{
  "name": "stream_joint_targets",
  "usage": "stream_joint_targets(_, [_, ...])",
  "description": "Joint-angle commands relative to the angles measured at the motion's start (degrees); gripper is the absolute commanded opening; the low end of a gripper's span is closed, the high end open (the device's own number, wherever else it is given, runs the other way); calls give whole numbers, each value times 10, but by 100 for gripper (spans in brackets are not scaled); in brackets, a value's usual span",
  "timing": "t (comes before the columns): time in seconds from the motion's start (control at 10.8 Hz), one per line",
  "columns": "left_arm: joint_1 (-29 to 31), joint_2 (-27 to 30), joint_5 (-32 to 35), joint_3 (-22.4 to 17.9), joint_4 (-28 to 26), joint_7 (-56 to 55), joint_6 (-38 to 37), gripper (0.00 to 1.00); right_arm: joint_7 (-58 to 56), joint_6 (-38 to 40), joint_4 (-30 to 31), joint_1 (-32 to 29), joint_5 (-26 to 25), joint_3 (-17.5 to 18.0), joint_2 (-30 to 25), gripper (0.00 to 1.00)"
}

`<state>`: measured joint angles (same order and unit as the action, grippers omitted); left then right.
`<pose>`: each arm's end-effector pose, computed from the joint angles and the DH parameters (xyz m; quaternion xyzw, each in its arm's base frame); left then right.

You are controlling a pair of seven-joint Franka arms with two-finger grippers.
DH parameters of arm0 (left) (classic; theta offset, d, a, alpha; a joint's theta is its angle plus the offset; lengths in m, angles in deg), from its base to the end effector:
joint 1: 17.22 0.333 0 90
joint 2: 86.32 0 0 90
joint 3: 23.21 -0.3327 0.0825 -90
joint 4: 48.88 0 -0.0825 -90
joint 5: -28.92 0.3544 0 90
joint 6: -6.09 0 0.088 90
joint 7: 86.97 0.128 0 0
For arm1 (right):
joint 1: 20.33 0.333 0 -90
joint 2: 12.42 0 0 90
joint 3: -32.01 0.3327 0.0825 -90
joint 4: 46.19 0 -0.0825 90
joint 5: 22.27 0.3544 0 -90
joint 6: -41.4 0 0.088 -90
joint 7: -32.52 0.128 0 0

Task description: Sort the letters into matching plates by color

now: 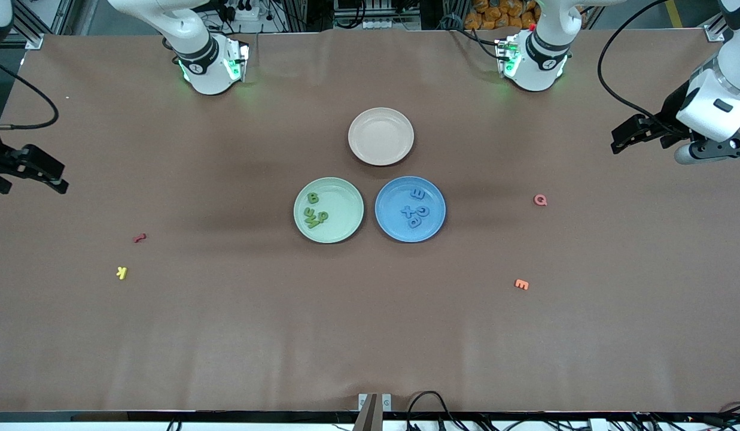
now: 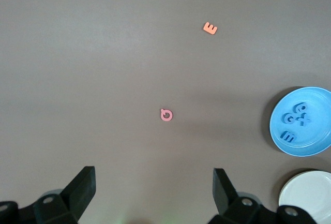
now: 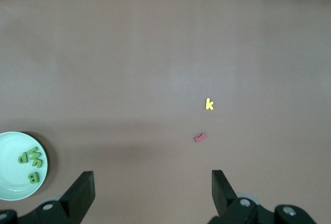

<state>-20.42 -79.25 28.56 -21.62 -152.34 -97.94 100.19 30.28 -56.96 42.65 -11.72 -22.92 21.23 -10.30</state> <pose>0.4833 -0.0420 0.5844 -0.9983 -0.0543 0.0200 0.0013 0.5537 -0.0202 0.6237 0.9979 0.0014 0.0645 0.0116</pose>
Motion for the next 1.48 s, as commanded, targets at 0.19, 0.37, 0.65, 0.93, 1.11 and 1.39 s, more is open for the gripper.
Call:
stream_joint_targets(0.19, [5,-4,-14,-13,18,20,-15,100,39,-7,11,12,0,11,-13,100])
stream_joint_targets(0.37, [-1,-5,-14,-28,19,51,-15,100,40,24,-33,24,-1,11,7,100])
stream_joint_targets(0.65, [-5,-7,-6,-26,32,66,-23,100,41,74,-77,25,-1,10,27,100])
stream_joint_targets(0.93, [-8,-7,-6,-17,32,61,-28,100,41,74,-77,26,-1,10,27,100])
stream_joint_targets(1.11, [-8,-7,-6,-16,37,60,-28,100,41,71,-75,25,-1,10,28,100])
stream_joint_targets(1.39, [-3,-9,-6,-16,47,60,-28,100,56,69,-75,26,-1,10,30,100])
